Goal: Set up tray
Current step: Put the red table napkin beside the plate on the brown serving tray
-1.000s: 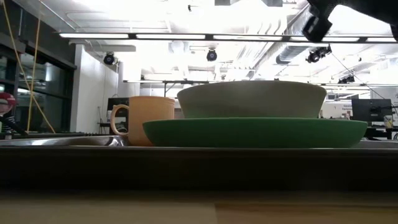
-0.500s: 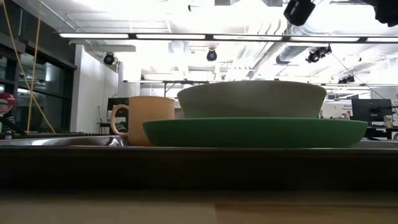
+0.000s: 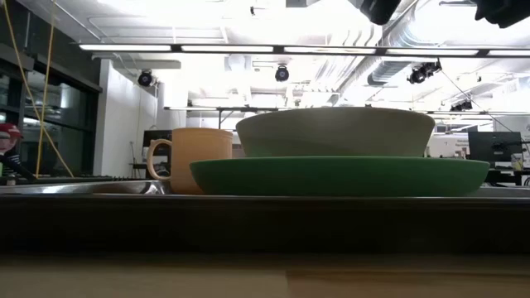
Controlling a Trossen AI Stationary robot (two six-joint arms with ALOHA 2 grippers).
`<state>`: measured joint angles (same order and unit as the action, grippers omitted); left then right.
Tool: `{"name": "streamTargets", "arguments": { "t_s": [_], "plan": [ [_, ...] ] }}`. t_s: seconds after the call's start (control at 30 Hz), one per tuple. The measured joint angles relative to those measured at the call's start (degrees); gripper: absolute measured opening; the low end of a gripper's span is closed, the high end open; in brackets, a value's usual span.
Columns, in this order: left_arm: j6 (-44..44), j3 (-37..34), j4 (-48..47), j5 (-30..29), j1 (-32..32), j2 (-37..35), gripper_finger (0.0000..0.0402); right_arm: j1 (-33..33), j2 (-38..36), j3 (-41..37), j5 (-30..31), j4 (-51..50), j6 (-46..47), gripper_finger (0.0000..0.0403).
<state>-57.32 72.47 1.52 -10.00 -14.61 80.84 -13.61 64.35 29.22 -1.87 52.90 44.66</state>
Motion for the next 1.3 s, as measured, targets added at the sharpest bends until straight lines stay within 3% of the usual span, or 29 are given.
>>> {"name": "streamTargets", "arguments": {
  "t_s": [0.6, 1.03, 1.3],
  "plan": [
    [0.5, 0.0, -1.6, -1.5, 0.9, 0.8, 0.0012, 0.5, 0.3, 0.2, -2.7, -2.6, 7.4, 0.0226],
    [1.4, 0.0, -1.7, -1.3, 1.9, 0.8, 0.0012, 0.5, 0.3, 0.2, -3.0, -2.6, 7.5, 0.0123],
    [1.4, 0.0, -1.7, -0.8, 1.9, 0.8, 0.0012, 0.5, 0.3, 0.2, -4.7, -2.5, 4.4, 0.0009]
  ]
}}
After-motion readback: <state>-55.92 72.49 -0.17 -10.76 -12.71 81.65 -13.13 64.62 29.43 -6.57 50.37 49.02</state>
